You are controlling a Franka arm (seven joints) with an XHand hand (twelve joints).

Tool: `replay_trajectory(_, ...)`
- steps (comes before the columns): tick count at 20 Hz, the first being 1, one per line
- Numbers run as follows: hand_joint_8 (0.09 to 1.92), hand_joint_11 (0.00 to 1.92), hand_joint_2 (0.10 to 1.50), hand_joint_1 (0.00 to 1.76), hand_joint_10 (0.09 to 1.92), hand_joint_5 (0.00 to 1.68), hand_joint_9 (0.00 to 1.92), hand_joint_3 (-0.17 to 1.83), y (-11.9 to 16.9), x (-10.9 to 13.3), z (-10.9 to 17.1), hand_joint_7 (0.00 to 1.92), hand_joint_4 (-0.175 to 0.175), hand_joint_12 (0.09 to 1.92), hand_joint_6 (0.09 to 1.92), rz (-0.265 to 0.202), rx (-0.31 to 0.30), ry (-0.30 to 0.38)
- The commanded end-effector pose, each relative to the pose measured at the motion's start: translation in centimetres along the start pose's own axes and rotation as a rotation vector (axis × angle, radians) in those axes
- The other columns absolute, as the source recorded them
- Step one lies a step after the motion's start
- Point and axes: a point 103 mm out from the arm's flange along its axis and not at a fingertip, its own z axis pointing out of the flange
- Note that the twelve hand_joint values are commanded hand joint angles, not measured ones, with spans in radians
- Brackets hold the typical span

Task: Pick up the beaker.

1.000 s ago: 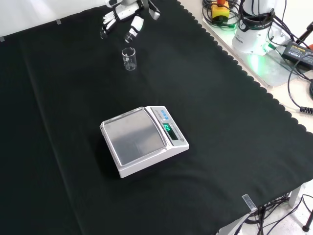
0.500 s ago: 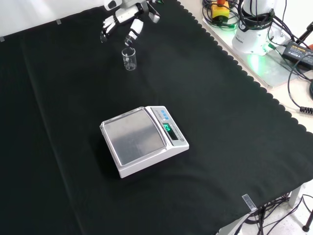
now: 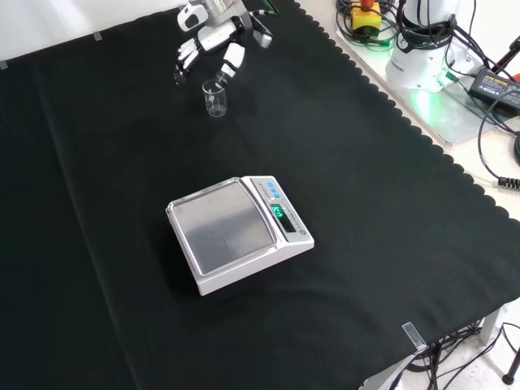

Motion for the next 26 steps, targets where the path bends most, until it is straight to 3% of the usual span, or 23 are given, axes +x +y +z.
replay_trajectory(1, 0.83, 0.05, 0.96, 0.27, 0.92, 0.32, 0.18, 0.23, -0.4, -0.1, 1.6, 0.04, -0.056, 1.54, 0.09, 0.014, 0.025, 0.018)
replay_trajectory(10, 0.84, 0.14, 0.95, 0.27, 0.91, 0.32, 0.28, 0.24, -0.6, 0.9, 3.3, 0.05, -0.057, 1.52, 0.09, 0.01, 0.056, 0.009)
replay_trajectory(16, 0.86, 0.31, 0.93, 0.35, 0.88, 0.33, 0.43, 0.23, -0.5, 1.3, 3.3, 0.12, -0.053, 1.46, 0.09, 0.017, 0.037, -0.053)
replay_trajectory(20, 0.87, 0.73, 0.89, 0.58, 0.72, 0.53, 0.96, 0.28, -0.8, 1.7, 2.9, 0.58, -0.073, 1.29, 0.1, 0.007, -0.059, -0.141)
replay_trajectory(24, 0.82, 1.21, 0.81, 0.81, 0.53, 0.79, 1.45, 0.42, -1.1, 2.2, 2.6, 1.07, -0.139, 1.0, 0.5, -0.012, -0.144, -0.215)
replay_trajectory(26, 0.76, 1.39, 0.78, 0.92, 0.47, 0.93, 1.62, 0.48, -1.3, 2.5, 2.4, 1.26, -0.165, 0.87, 0.59, -0.021, -0.178, -0.249)
